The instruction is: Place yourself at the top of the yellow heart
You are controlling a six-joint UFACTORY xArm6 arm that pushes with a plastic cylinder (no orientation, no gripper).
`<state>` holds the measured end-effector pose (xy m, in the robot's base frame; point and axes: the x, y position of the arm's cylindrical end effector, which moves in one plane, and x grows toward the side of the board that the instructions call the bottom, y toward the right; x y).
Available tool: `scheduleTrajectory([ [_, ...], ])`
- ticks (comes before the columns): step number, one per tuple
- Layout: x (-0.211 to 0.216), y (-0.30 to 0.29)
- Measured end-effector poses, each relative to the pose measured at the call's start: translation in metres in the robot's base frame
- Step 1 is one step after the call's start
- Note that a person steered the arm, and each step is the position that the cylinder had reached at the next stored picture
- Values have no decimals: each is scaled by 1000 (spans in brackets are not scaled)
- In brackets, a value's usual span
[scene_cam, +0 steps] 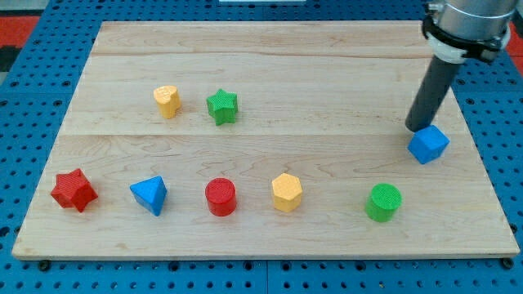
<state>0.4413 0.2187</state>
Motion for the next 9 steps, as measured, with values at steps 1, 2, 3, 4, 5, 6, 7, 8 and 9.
scheduleTrajectory([
  [1, 38, 0],
  [2, 75, -10],
  [3, 97, -9],
  [4, 86, -10],
  [5, 39, -61],
  [6, -14, -127],
  [7, -53, -204],
  [8, -84, -275],
  [9, -93, -338],
])
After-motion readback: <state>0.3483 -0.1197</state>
